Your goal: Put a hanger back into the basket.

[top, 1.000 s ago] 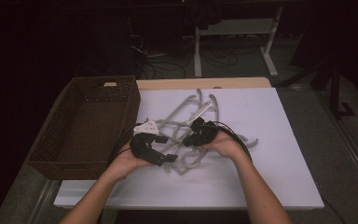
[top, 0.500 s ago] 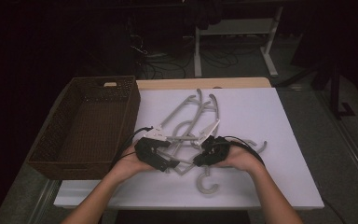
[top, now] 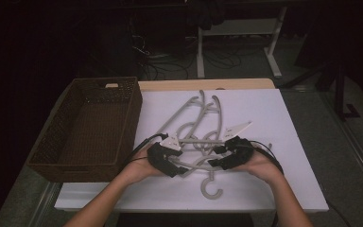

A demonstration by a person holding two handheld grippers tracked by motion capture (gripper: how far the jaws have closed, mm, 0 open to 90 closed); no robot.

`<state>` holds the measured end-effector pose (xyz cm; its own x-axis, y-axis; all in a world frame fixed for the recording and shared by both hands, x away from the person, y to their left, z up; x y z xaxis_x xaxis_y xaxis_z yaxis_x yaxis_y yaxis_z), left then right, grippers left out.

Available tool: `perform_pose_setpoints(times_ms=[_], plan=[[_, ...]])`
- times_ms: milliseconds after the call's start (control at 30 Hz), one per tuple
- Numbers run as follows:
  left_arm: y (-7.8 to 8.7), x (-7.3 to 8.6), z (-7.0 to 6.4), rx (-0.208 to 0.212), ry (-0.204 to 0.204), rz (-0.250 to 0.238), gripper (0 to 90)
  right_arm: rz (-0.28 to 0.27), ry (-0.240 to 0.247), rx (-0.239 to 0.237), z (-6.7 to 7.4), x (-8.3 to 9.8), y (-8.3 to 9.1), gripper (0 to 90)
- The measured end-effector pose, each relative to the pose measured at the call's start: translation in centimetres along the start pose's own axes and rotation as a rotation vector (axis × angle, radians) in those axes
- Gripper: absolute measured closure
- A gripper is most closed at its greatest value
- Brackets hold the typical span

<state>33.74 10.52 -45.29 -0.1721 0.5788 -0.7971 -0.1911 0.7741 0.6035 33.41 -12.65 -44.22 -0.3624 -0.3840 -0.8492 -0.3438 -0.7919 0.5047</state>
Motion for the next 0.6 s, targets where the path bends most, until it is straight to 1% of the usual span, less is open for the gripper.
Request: perform_pose_setpoints(times_ms=[33,100,167,233,300,367,433,467,500,567,600], plan=[[-0.2,-0.1,0.1,-0.003,-0.011,0.000,34.3,-0.011,-0.010,0.020,-0.2,0.2,0.5,37.1],[-0.5,-0.3,0.2,0.008,-0.027,0.014,39.9,-0.028,-0.023,0.066,-0.5,0.7,1.5,34.3],[-0.9,-0.4,0.3,0.019,-0.046,0.037,46.0,-0.043,-0.038,0.091,-0.8,1.1,2.3,32.8],[-1.2,-0.5,0.3,0.024,-0.062,0.059,49.4,-0.052,-0.049,0.113,-0.9,1.5,3.0,31.8],[-1.5,-0.6,0.4,0.024,-0.077,0.075,53.2,-0.061,-0.058,0.126,-1.1,1.8,3.5,31.8],[-1.9,-0.5,0.3,0.036,-0.085,0.091,55.8,-0.072,-0.068,0.135,-1.3,2.0,3.9,31.8],[-2.3,-0.5,0.3,0.038,-0.107,0.113,58.6,-0.084,-0.077,0.142,-1.5,2.0,4.1,31.7],[-2.3,-0.5,0.3,0.038,-0.107,0.113,59.8,-0.084,-0.077,0.142,-1.5,2.0,4.1,31.7],[-2.6,-0.4,0.3,0.033,-0.121,0.135,61.1,-0.096,-0.080,0.144,-1.6,1.9,4.2,31.5],[-2.8,-0.4,0.2,0.035,-0.127,0.136,65.6,-0.099,-0.075,0.147,-1.6,1.9,4.2,31.2],[-2.9,-0.4,0.2,0.035,-0.132,0.138,66.5,-0.100,-0.073,0.147,-1.6,1.9,4.2,31.1]])
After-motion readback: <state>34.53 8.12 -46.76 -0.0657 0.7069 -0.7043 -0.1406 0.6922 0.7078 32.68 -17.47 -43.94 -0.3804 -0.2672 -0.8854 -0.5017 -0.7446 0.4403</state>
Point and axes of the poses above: each handheld gripper's, and its own axes: y roughly backward along the jaws, x roughly out of its underside, z roughly to its left, the point moved 3 cm from there along -y, roughly forward along the jaws, and after that the axes turned 14 degrees about -z, right-handed, at the moved point
